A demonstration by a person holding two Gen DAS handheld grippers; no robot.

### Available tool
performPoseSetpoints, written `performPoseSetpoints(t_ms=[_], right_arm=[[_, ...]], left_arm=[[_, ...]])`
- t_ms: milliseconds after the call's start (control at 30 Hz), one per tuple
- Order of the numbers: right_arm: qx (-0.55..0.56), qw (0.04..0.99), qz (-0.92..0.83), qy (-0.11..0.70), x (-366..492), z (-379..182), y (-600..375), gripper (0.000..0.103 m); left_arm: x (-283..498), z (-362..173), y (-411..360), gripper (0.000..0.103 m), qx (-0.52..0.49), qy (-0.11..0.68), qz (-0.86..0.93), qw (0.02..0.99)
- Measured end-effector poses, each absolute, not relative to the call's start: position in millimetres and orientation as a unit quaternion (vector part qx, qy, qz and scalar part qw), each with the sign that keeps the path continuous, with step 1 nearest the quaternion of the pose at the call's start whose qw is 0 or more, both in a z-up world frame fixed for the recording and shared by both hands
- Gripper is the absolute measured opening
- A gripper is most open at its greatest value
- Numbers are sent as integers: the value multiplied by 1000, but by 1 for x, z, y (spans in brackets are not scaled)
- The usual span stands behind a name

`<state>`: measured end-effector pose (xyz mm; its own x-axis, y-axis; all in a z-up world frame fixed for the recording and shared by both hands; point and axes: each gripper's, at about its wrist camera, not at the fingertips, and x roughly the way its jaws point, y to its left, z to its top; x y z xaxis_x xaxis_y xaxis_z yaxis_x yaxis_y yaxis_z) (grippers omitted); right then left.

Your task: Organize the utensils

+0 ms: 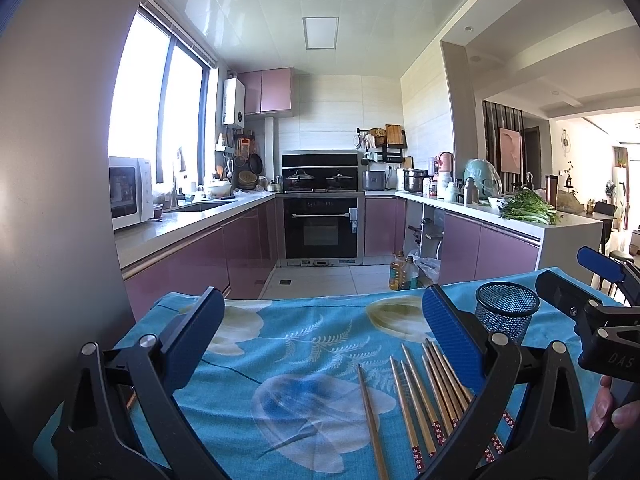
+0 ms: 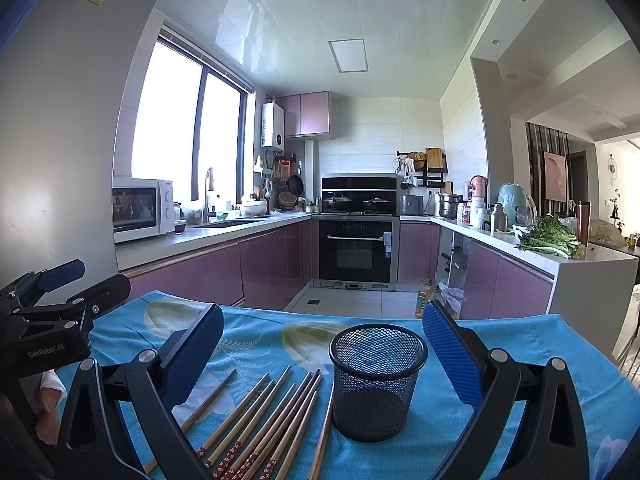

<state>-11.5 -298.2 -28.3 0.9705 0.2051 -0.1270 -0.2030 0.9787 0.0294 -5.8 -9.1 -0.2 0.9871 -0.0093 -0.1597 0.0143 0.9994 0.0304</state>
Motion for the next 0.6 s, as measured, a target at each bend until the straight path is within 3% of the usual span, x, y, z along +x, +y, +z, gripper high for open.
performPoseSetpoints(t_ms=[600], right_arm=[[-1, 984, 128, 120, -4, -38, -303, 96]], left_arm=[[10, -8, -10, 98, 34, 124, -26, 991]])
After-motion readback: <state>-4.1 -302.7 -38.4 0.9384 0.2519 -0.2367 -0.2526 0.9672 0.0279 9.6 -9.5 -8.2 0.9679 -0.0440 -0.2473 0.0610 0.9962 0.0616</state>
